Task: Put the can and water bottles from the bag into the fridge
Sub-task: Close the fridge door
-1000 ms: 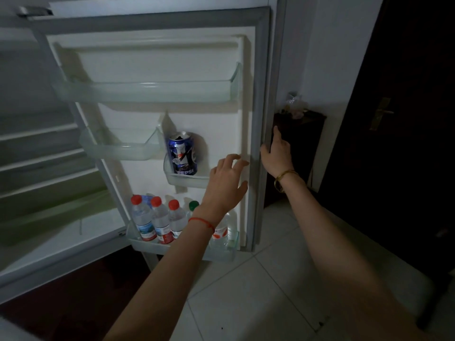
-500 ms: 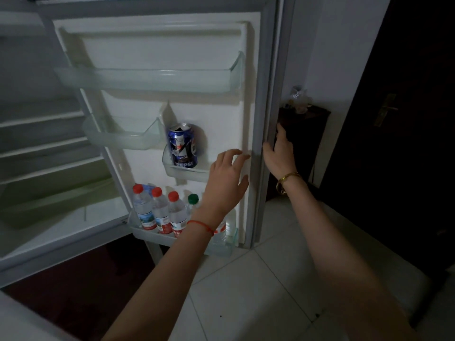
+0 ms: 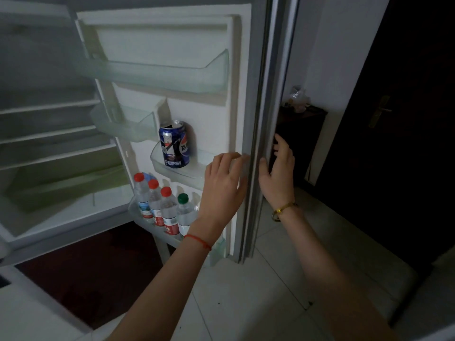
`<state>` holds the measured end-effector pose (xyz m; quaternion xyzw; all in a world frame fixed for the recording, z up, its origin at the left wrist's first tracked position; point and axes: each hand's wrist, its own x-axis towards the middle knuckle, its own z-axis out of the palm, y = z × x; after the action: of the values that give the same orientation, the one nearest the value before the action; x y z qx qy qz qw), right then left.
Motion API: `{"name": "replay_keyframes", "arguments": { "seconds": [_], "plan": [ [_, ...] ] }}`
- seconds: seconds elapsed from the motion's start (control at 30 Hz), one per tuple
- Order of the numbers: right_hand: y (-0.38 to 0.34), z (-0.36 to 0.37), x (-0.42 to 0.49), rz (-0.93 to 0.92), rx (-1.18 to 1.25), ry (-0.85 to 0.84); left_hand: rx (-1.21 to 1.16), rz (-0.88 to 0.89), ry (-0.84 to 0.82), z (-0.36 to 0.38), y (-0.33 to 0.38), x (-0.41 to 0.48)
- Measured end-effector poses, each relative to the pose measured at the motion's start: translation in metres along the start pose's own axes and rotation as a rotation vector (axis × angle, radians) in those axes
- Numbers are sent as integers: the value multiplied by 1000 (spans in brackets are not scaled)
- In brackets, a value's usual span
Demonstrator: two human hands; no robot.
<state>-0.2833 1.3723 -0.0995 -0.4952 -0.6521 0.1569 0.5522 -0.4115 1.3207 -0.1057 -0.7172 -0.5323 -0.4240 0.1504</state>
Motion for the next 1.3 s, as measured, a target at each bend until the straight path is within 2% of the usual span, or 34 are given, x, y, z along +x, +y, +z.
{"name": "replay_keyframes", "arguments": {
  "seconds": [0.23,0.43,0.63,0.77,1.03,1.3],
  "plan": [
    [-36,6,-58,-131,-49,94,-12,-29,49,-50,-3,-48],
    [-79,17,-111,-193,-25,96,-57,-84,127,-100,-14,-89],
    [-127,39,-164,-273,6,0,-31,-66,101,-155,-29,-128],
    [-158,60,-190,-337,29,-77,4,-128,127,-193,-47,-153],
    [-217,126,-226,-525,113,-117,73,-238,149,-261,-105,-198],
    [-264,205,-244,-732,75,-232,172,-388,191,-320,-169,-223]
  ]
}}
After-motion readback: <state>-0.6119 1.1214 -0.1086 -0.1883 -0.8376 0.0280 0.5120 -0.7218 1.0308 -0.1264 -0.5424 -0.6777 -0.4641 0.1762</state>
